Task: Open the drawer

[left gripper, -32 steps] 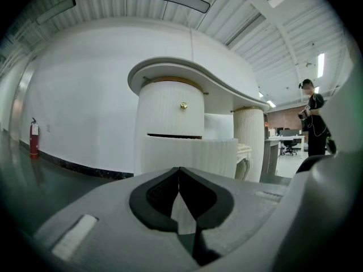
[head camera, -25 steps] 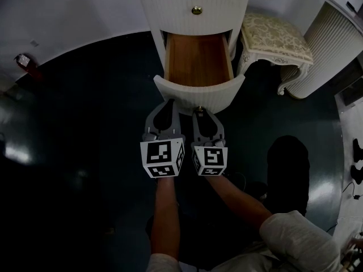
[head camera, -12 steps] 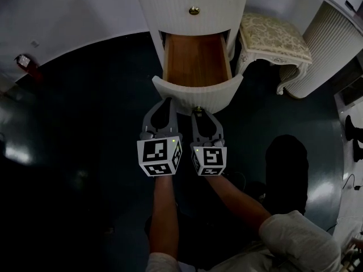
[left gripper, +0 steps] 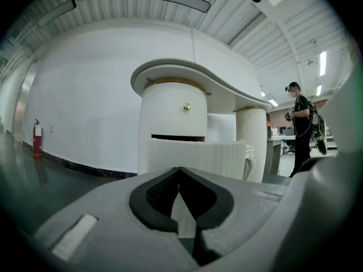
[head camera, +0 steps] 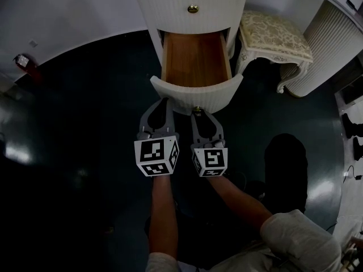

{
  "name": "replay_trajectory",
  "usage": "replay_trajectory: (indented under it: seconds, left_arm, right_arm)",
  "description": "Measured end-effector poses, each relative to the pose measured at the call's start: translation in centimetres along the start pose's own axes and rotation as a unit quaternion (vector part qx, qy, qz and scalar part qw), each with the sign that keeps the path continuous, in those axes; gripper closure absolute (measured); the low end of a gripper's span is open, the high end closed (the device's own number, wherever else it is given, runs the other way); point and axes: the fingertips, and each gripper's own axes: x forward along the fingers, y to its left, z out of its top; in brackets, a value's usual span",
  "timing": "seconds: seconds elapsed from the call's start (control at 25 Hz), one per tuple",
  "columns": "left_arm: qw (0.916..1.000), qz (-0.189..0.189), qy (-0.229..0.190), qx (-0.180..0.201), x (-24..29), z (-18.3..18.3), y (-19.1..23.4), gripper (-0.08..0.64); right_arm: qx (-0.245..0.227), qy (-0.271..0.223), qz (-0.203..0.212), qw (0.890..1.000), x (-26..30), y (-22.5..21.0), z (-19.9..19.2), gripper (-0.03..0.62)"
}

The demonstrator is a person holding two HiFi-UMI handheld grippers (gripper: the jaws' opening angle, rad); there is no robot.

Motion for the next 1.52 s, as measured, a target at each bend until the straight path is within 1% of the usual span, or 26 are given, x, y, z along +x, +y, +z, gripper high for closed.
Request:
replay_trajectory:
  seconds: [0.6, 1.0, 1.2, 1.28, 1.36, 1.44, 1.52]
  left_arm:
    - [0.9998, -0.013, 0.013, 0.001, 1.4, -1.0, -0.9, 0.549]
    - [0.9999, -0.008, 0.012, -0.001, 1.3, -1.2, -0.9, 0.549]
    - [0.9997, -0.009, 0.02, 0.001, 1.6, -0.8, -1.2, 0.549]
    - [0.9995, -0.01, 0.03, 0.007, 1.4, -0.7, -1.5, 0.549]
    - [0.9987, -0.002, 0.051, 0.001, 1.2, -1.1, -2.0, 0.549]
    - [0.9971, 0.004, 0.073, -0.022, 1.0, -1.2, -2.8, 0.549]
    - [0.9954, 0.016, 0.083, -0.047, 0.3, -0.5, -2.8, 0.549]
  right_arm:
    - [-0.021, -0.005, 0.005, 1.0, -0.3, -0.3, -0.2, 0.495]
    - [-0.02, -0.004, 0.01, 1.0, -0.5, -0.2, -0.6, 0.497]
    - [-0.014, 0.004, 0.01, 1.0, -0.3, -0.5, -0.4, 0.5]
    - [-0.005, 0.015, 0.012, 1.0, -0.2, -0.3, -0.4, 0.502]
    - [0.004, 0.039, 0.016, 0.999, -0.4, -0.5, -0.4, 0.502]
    - [0.021, 0.076, 0.01, 0.997, -0.8, -0.7, -0.6, 0.502]
    - [0.041, 0.125, 0.004, 0.991, -0.9, -0.5, -1.1, 0.506]
